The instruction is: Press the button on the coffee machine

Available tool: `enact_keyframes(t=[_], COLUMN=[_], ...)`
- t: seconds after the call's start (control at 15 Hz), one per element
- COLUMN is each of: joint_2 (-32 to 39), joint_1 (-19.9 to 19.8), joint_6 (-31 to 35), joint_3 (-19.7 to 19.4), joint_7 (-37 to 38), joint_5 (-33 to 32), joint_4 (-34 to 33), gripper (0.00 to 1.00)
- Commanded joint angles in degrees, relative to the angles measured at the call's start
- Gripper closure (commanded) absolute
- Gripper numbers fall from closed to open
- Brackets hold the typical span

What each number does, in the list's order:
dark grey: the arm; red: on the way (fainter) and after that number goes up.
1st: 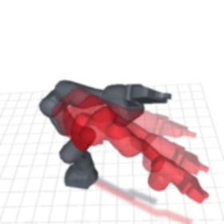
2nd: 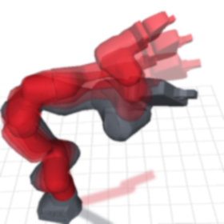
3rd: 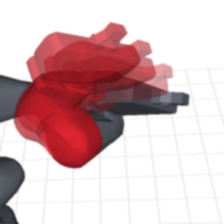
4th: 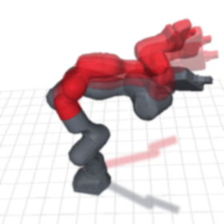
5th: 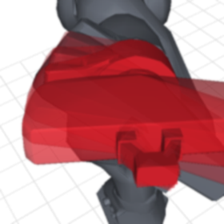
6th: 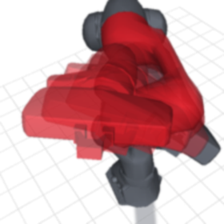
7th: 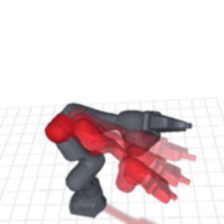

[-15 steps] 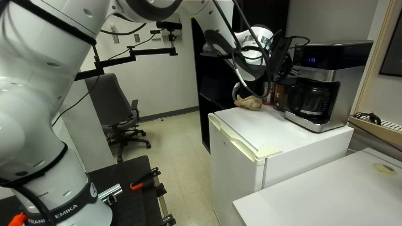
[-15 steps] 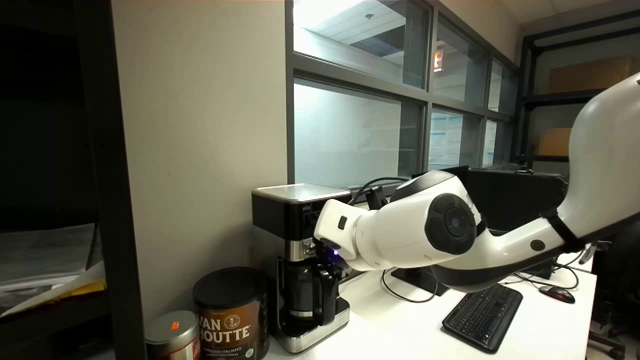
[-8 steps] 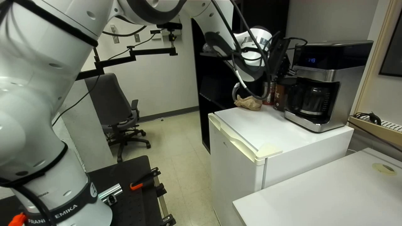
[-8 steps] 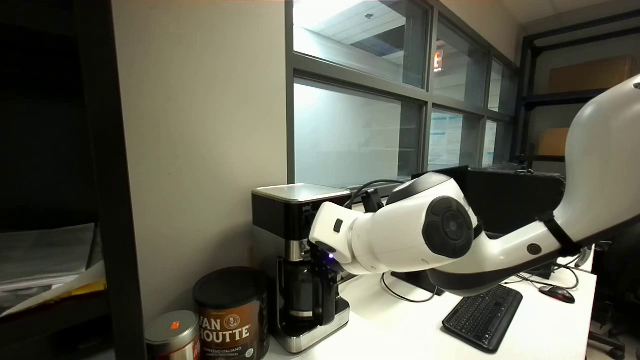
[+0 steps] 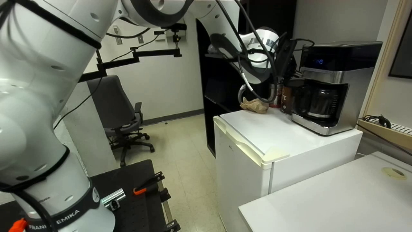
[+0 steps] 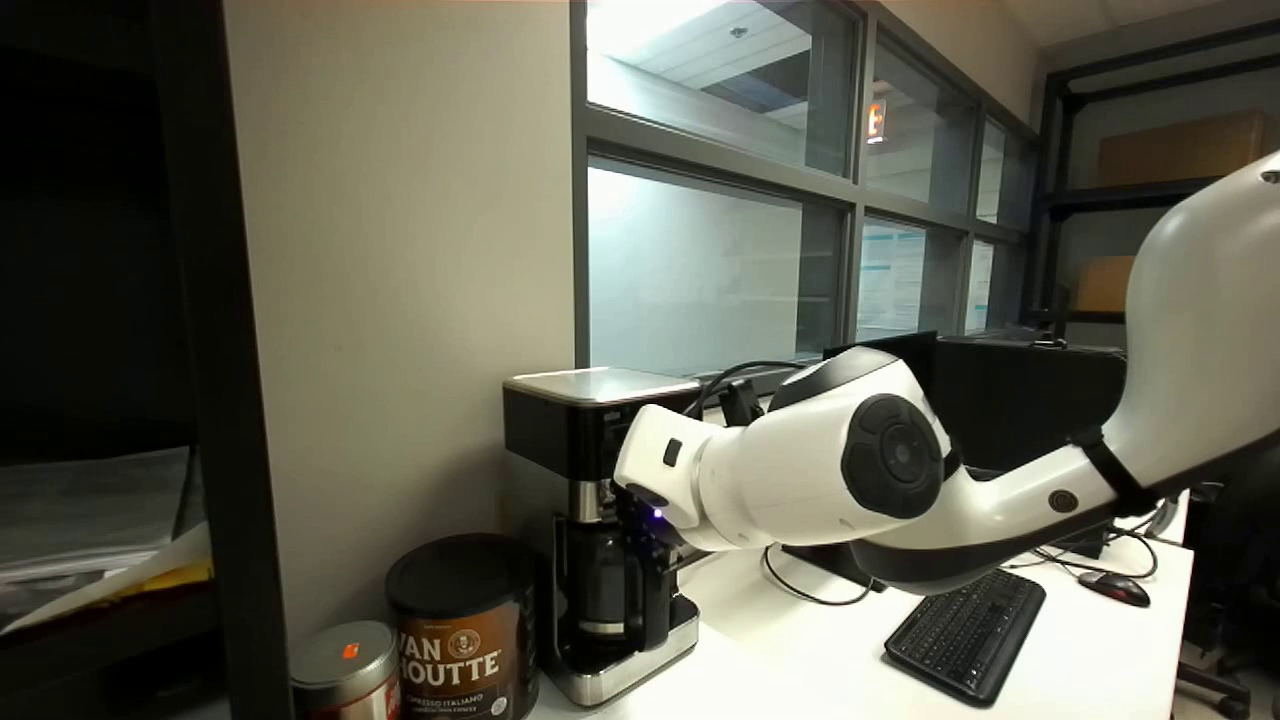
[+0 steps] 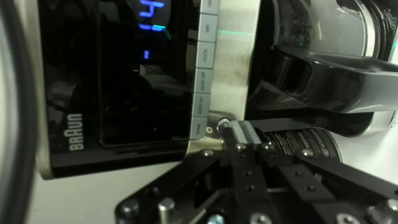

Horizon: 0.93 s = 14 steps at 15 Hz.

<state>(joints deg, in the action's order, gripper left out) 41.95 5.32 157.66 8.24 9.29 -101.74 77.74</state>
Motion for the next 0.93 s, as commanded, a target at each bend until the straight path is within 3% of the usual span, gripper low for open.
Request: enact_keyframes(t=[0.0, 0.87], joint_2=[1.9, 0.7], joint_1=[0.0, -0.2], joint_6=[1.3, 2.7], joint_3=[0.1, -0.1], joint_7=[-0.1, 0.6], joint_5=[-0.9, -1.4], joint_4=[-3.7, -3.2], gripper=[1.0, 1.0])
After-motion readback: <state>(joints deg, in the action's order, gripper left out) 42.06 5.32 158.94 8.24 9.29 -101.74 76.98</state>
